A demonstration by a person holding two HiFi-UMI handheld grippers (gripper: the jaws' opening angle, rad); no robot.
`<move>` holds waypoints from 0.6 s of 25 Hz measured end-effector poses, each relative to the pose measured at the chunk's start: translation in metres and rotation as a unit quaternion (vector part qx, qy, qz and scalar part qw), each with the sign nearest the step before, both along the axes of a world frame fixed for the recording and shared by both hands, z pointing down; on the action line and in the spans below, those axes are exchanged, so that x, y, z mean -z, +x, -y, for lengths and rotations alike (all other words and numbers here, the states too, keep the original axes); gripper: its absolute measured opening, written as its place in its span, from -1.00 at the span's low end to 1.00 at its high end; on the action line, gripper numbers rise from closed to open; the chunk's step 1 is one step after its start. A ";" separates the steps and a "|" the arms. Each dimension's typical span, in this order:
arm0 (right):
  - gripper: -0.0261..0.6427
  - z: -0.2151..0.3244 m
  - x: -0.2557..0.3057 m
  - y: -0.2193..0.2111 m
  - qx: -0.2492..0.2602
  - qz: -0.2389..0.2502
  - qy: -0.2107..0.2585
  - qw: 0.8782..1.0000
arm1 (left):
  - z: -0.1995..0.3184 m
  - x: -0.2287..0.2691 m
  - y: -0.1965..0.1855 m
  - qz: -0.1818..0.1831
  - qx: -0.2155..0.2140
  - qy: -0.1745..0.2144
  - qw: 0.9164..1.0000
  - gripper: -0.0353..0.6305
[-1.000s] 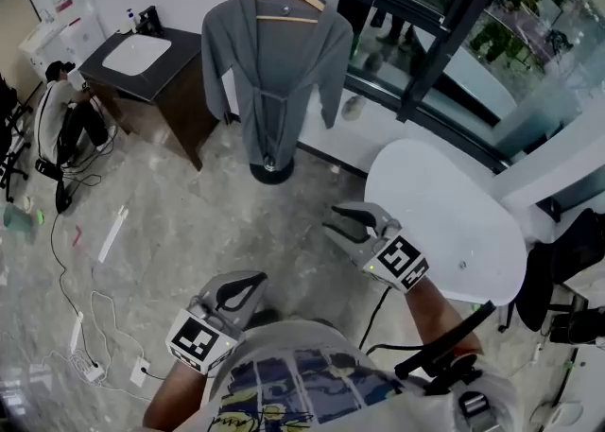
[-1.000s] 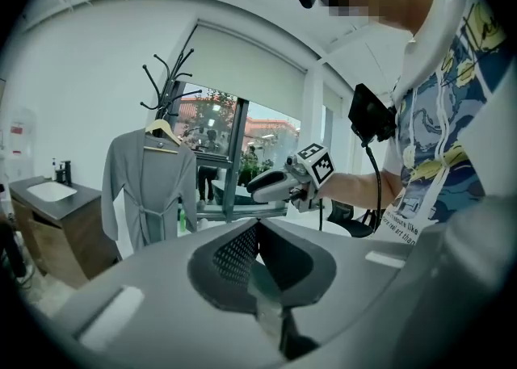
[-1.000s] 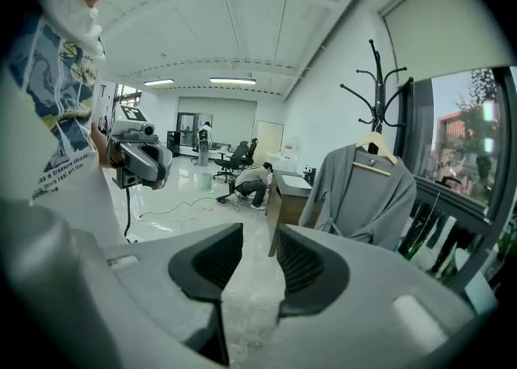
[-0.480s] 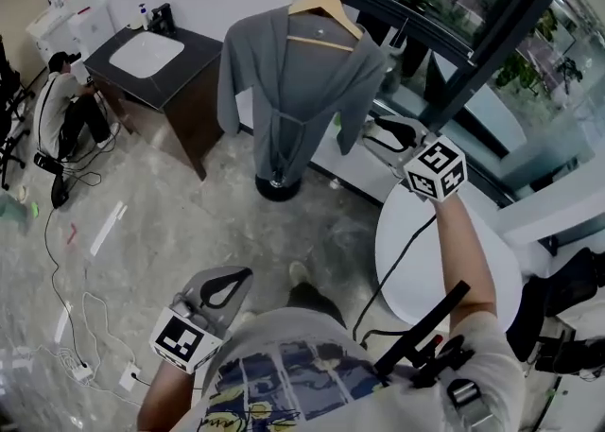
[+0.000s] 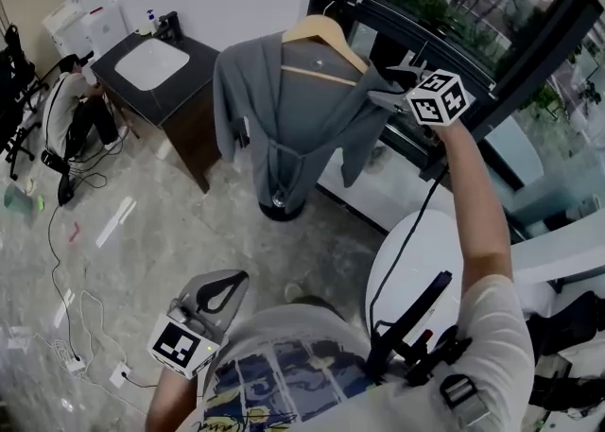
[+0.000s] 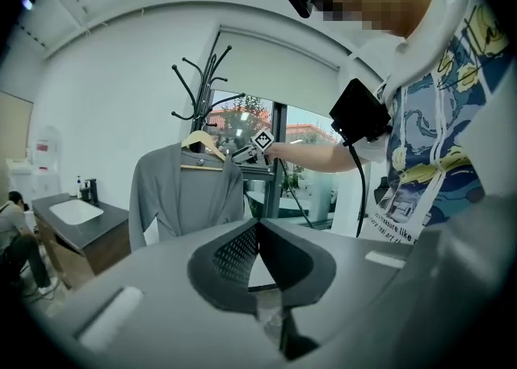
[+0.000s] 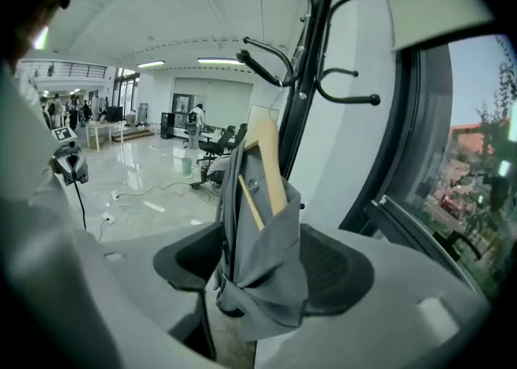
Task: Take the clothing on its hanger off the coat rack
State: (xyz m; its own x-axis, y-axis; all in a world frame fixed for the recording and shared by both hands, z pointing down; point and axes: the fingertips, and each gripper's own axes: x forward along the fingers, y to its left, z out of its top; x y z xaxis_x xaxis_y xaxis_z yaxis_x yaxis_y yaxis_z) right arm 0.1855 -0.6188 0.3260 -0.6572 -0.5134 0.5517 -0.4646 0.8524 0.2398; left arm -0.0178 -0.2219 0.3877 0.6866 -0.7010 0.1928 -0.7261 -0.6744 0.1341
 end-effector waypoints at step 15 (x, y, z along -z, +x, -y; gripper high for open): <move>-0.40 0.030 -0.041 -0.058 0.171 -0.029 -0.123 0.977 | 0.037 -0.012 0.032 0.001 0.046 -0.018 0.999 -0.88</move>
State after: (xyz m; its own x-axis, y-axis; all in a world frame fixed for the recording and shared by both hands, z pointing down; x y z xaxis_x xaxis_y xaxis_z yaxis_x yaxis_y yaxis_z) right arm 0.1278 -0.6486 0.3674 -0.7311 -0.1158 0.6723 -0.1334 0.9907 0.0256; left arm 0.0142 -0.2588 0.3993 0.6193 -0.7536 0.2203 -0.7850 -0.5995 0.1560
